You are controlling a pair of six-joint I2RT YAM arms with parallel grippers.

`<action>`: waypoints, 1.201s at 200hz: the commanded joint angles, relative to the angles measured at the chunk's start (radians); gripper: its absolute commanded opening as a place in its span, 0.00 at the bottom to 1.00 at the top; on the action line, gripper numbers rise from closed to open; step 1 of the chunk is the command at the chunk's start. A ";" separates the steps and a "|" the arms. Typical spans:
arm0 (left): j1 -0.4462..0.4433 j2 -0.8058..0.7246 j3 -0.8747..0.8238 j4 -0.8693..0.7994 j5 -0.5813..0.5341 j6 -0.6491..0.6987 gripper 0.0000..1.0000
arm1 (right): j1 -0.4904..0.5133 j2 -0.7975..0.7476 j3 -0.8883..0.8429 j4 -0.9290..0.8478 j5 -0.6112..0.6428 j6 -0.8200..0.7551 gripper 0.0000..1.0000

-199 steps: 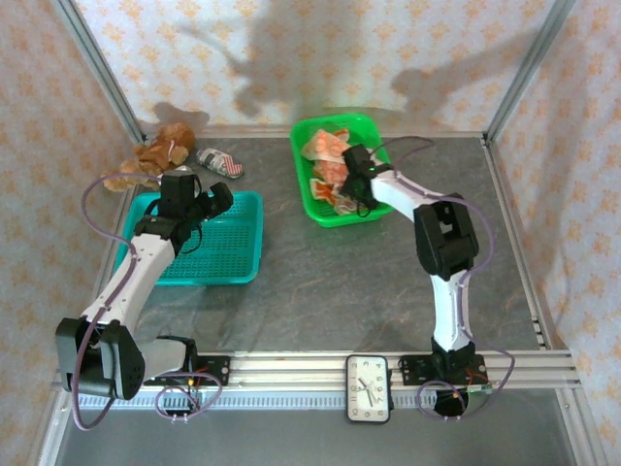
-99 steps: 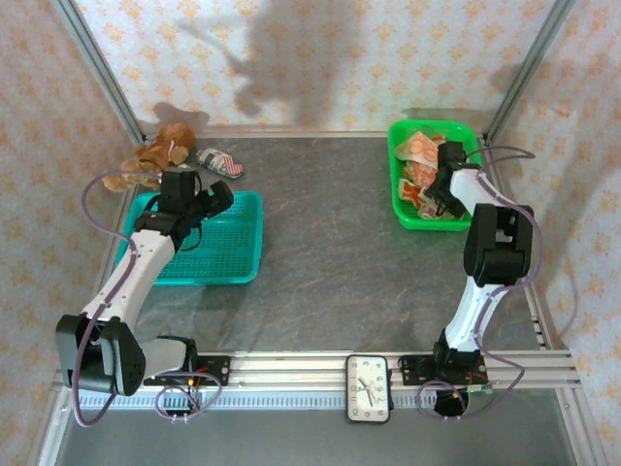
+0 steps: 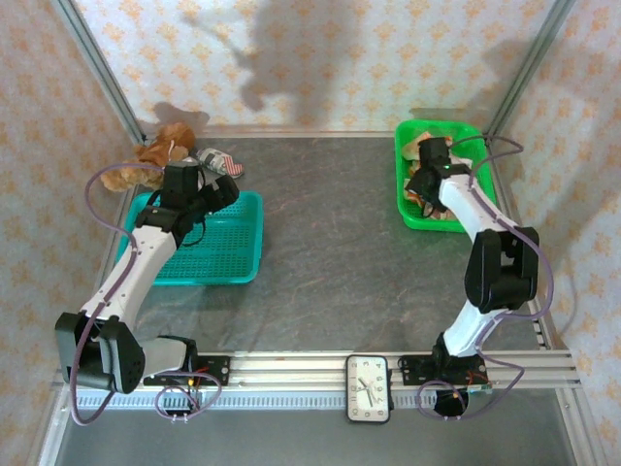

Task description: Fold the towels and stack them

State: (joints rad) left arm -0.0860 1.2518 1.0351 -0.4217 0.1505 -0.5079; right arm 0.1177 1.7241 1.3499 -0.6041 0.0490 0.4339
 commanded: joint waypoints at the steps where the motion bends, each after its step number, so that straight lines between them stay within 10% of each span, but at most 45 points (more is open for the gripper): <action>1: -0.011 0.012 0.028 -0.023 0.004 0.000 1.00 | 0.023 0.045 -0.031 0.017 -0.008 0.042 0.62; 175: -0.027 -0.042 0.045 -0.075 -0.013 0.018 1.00 | -0.270 0.303 0.284 -0.118 -0.042 -0.172 0.52; 240: -0.035 -0.071 0.059 -0.095 0.008 0.023 1.00 | -0.286 0.143 0.276 -0.112 -0.034 -0.195 0.57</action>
State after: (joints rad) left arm -0.1081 1.2209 1.0653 -0.4850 0.1501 -0.4973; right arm -0.1581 1.9617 1.6016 -0.6792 -0.0483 0.2642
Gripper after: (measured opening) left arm 0.998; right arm 0.564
